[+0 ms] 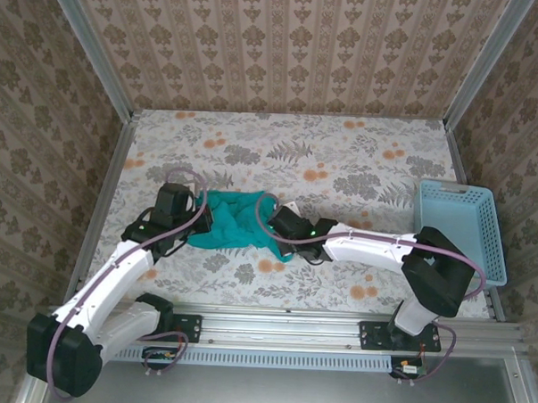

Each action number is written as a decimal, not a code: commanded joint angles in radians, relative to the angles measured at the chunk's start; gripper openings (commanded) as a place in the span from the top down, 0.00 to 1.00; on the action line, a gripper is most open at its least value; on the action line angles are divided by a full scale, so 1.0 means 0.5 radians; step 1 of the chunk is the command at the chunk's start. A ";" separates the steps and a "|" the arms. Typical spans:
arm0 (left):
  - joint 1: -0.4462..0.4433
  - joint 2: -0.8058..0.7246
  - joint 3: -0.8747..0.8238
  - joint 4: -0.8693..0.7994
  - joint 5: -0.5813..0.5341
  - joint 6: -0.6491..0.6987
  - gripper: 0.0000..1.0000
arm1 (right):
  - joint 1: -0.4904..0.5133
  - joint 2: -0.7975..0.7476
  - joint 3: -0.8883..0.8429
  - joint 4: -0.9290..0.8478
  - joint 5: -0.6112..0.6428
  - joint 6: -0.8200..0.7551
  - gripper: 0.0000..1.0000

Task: Fold the inside-out t-shirt

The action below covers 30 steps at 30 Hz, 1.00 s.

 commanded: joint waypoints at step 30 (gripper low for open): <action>-0.714 -0.150 -0.437 0.100 0.028 -0.233 0.78 | -0.780 -1.462 -0.856 -0.476 -0.336 0.548 1.00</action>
